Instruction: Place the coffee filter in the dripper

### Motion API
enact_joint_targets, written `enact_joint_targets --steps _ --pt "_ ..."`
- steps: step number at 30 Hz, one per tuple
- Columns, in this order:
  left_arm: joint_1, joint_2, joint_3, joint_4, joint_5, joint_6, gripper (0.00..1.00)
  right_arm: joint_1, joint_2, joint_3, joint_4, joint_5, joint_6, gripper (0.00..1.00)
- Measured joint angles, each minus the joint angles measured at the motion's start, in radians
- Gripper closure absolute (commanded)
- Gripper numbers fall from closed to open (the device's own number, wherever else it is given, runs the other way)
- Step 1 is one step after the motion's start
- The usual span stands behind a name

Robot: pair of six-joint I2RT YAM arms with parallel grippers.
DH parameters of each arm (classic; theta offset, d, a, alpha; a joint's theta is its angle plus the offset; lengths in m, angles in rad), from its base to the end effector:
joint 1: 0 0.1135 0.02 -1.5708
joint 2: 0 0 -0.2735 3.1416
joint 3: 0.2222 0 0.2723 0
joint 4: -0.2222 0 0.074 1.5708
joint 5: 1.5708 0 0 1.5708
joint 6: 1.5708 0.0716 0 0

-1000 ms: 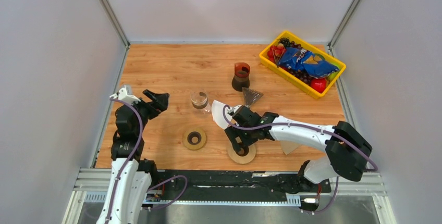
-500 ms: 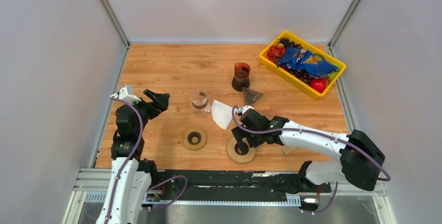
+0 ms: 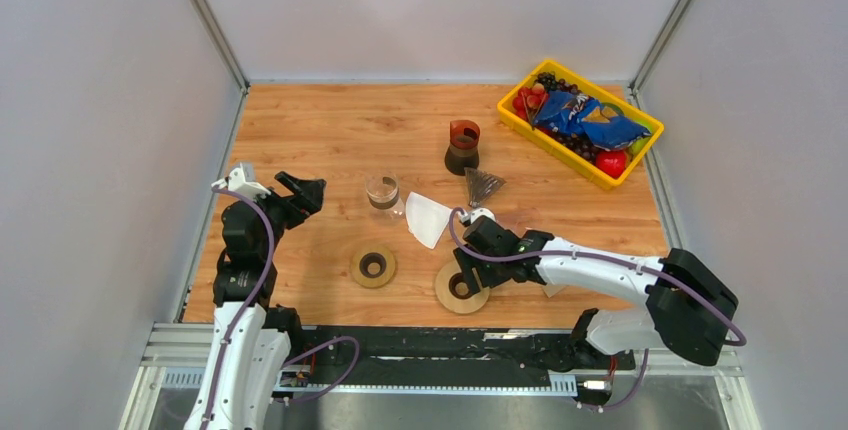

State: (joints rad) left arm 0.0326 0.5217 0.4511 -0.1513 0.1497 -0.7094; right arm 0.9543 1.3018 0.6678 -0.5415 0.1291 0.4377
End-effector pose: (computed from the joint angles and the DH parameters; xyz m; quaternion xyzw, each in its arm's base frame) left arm 0.1936 -0.0044 0.2591 -0.2388 0.7428 -0.2618 0.5680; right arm 0.1536 0.2008 0.1344 -0.2377 0.9493 0.0771 0.1909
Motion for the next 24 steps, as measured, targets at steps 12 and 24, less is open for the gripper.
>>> enact_joint_targets --steps 12,24 --pt "0.0 0.002 0.0 0.007 0.007 0.0 0.0 -0.001 0.0 -0.019 0.076 -0.055 0.006 0.74" --pt "0.0 0.001 0.0 0.006 0.01 -0.001 0.0 -0.001 -0.082 0.011 0.078 -0.08 -0.002 0.77"
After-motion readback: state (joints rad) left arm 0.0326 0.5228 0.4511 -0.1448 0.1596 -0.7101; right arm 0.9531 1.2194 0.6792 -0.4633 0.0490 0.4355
